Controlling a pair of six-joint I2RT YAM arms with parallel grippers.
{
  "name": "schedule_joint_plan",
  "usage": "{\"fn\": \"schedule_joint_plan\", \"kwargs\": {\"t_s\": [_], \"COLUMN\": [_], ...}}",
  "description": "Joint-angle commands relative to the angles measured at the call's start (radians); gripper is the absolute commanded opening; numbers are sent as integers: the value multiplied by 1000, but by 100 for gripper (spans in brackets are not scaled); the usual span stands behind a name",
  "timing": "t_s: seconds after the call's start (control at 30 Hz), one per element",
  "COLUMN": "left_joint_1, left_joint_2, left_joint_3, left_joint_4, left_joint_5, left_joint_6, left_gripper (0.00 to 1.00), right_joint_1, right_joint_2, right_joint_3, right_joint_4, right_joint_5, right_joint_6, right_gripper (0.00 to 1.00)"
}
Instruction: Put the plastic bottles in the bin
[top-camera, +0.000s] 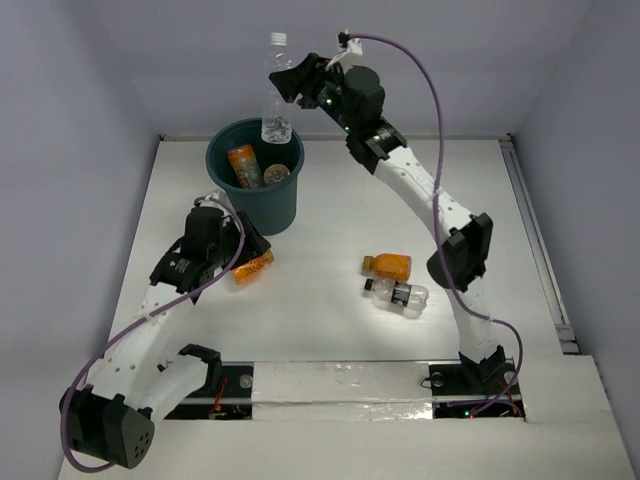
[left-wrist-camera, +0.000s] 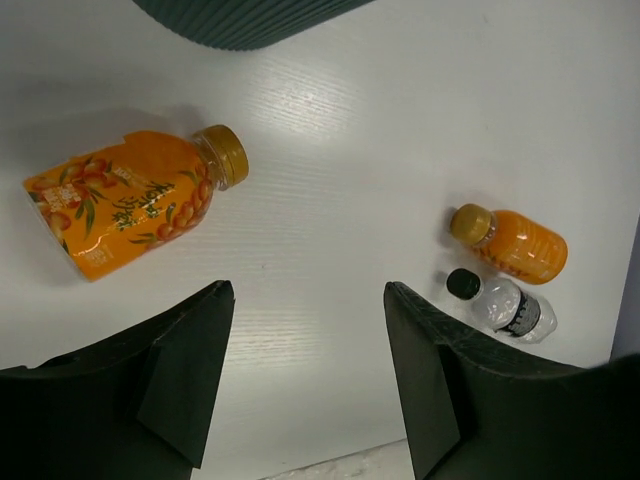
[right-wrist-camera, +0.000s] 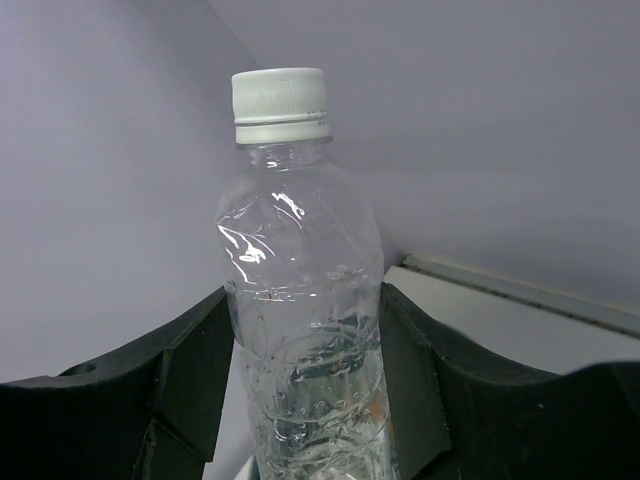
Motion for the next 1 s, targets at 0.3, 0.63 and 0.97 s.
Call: {"fn": "schedule_joint_plan", "kwargs": {"t_s": [0.3, 0.63, 0.97], "left_joint_1": [-3, 7, 16], "left_joint_2": [53, 95, 79], "left_joint_3": [51, 70, 68], "left_joint_4": [-45, -68, -75], "left_joint_5": [22, 10, -73], "left_joint_6": [107, 145, 133], "left_gripper": [66, 71, 71], "right_joint_1": [124, 185, 204], "right_joint_2": [151, 150, 197], "right_joint_3": [128, 8, 115], "right_joint_4": [114, 145, 236], "right_joint_5": [246, 501, 683], "right_joint_6": [-358, -515, -594], "right_gripper": [61, 67, 63]}}
